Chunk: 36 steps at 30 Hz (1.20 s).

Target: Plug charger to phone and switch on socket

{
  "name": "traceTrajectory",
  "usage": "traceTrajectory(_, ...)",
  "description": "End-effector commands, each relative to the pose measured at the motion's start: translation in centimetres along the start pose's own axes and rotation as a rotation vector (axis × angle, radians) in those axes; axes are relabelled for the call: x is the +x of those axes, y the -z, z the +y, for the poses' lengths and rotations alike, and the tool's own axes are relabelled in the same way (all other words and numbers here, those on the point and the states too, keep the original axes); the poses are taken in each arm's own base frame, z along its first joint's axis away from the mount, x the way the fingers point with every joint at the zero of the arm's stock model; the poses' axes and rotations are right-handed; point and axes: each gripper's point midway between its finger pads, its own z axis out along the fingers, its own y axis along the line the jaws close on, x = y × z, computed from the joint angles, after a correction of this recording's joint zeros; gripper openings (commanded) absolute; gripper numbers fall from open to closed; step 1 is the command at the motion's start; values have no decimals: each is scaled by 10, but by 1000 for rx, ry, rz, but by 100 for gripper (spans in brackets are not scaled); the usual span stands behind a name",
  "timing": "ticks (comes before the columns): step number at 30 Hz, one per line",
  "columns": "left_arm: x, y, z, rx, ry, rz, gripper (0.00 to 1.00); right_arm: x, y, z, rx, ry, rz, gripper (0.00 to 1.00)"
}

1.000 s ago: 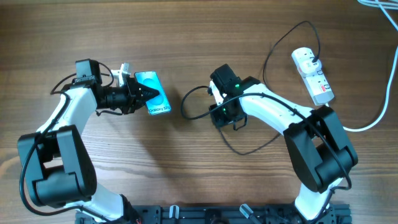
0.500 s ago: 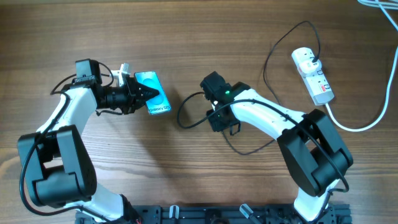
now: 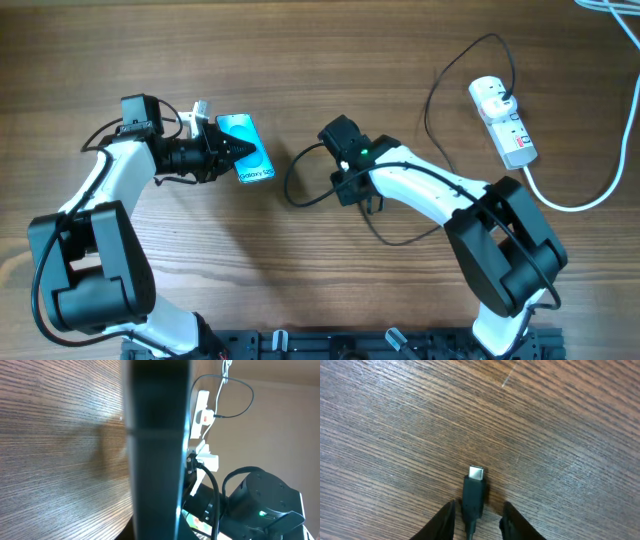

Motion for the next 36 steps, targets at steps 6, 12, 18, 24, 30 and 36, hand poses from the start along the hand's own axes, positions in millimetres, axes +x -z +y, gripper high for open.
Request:
traceTrajectory(6,1,1,-4,37,2,8,4,61,-49,-2,6,54,206,16)
traceTrajectory(12,0,1,-5,38,-2,6,4,59,-45,-6,5,72,212,4)
traceTrajectory(18,-1,2,-25,147,-70,18,4,20,35,30,-230,187,8,4)
traceTrajectory(24,5,22,-85,488,-354,70,4,10,138,80,-591,257,-199,4)
traceTrajectory(30,18,7,-97,512,-443,121,4,19,183,124,-953,308,-206,4)
traceTrajectory(36,32,-6,-105,518,-463,172,4,0,200,135,-1057,223,-252,4)
